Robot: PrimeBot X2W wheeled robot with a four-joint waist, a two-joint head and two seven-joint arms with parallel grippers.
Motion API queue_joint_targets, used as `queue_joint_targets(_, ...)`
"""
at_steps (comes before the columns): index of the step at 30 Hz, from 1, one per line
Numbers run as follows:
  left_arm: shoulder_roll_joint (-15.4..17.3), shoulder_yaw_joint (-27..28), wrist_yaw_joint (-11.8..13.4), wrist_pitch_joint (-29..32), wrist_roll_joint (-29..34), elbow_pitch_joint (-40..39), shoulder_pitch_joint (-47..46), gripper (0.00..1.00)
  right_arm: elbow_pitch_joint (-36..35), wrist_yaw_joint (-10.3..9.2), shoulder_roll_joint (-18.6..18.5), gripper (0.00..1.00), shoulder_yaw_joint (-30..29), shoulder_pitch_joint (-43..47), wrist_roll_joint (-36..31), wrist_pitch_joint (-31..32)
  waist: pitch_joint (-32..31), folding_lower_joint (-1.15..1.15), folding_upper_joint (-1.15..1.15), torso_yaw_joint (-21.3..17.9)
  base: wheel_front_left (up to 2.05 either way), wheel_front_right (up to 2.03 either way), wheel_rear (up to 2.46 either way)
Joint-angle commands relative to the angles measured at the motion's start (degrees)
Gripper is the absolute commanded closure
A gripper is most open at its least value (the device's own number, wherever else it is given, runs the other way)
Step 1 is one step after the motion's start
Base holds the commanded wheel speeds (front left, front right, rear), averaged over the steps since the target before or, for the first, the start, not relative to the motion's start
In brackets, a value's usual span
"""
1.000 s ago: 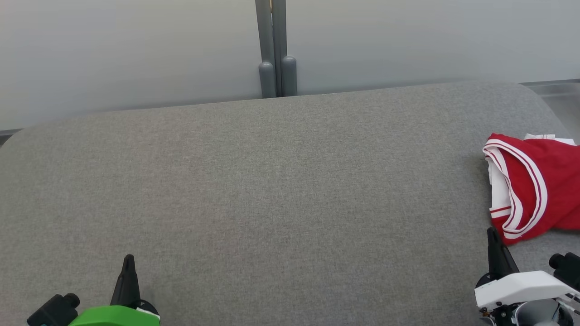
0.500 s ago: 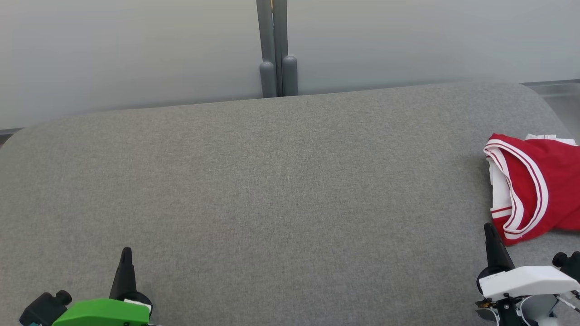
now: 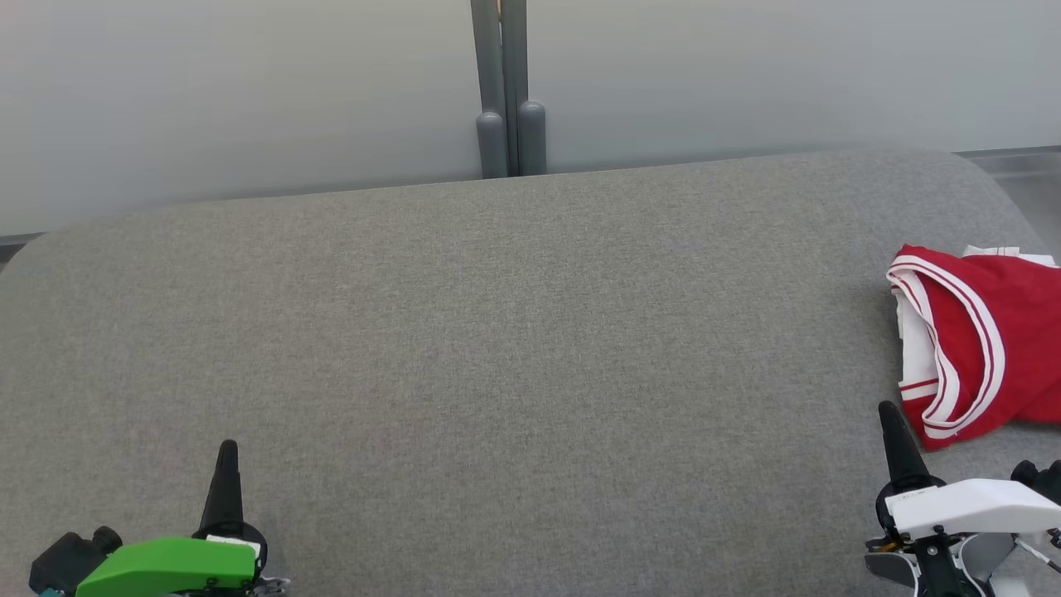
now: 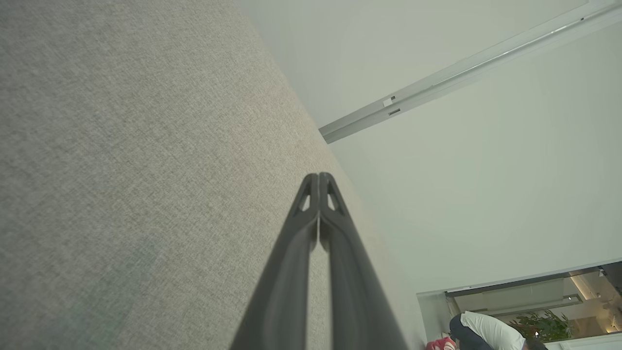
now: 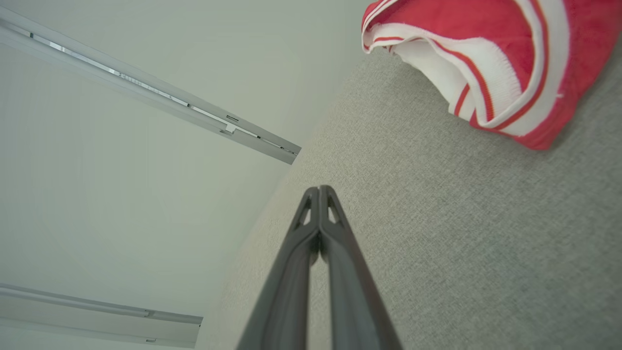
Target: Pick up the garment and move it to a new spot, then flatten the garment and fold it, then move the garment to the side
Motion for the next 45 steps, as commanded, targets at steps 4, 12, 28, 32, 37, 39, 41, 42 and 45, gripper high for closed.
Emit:
queue_joint_targets(4,0.4,0.3,-0.3,0.7,-3.2,-0.9,-1.6,1.0,-0.8,-0.03,-0.4,1.0,0.2,-1.4,3.6,0.8,0.0,0.0,0.0,0.0,0.0,0.0,0.0)
queue_joint_targets(12,0.5,0.6,-0.4,2.0,-8.0,-1.2,-2.1,1.0,-0.9,-0.03,-0.5,1.0,0.4,-1.7,9.4,2.1,0.0,0.0,0.0,0.1,0.0,0.0,0.0)
queue_joint_targets(28,0.6,1.1,-0.5,4.2,-16.3,-1.9,-2.9,1.0,-1.1,-0.02,-0.6,1.0,0.8,-2.4,19.3,4.3,0.1,0.0,0.0,0.3,0.0,0.0,0.0)
queue_joint_targets(32,0.6,1.2,-0.5,4.6,-18.0,-2.0,-3.0,1.0,-1.1,-0.02,-0.6,1.0,0.9,-2.5,21.4,4.8,0.1,0.0,0.0,0.3,0.0,0.0,0.0)
queue_joint_targets(37,0.6,1.3,-0.5,5.2,-20.3,-2.2,-3.2,1.0,-1.1,-0.02,-0.6,1.0,1.1,-2.7,24.1,5.4,0.1,0.0,0.0,0.4,0.0,0.0,0.0)
queue_joint_targets(39,0.6,1.4,-0.5,5.4,-20.9,-2.3,-3.3,1.0,-1.2,-0.03,-0.6,1.0,1.1,-2.7,25.0,5.6,0.1,0.0,0.0,0.4,0.0,0.0,0.0)
queue_joint_targets(41,0.6,1.4,-0.5,5.6,-21.8,-2.3,-3.3,1.0,-1.2,-0.03,-0.6,1.0,1.1,-2.7,26.0,5.8,0.1,0.0,0.0,0.4,0.0,0.0,0.0)
queue_joint_targets(42,0.6,1.5,-0.5,5.7,-22.3,-2.4,-3.4,1.0,-1.2,-0.03,-0.6,1.0,1.2,-2.7,26.5,6.0,0.1,0.0,0.0,0.4,0.0,0.0,0.0)
queue_joint_targets(45,0.6,1.5,-0.5,6.0,-23.6,-2.4,-3.6,1.0,-1.2,-0.03,-0.6,1.0,1.2,-2.8,27.9,6.2,0.1,0.0,0.0,0.5,0.0,0.0,0.0)
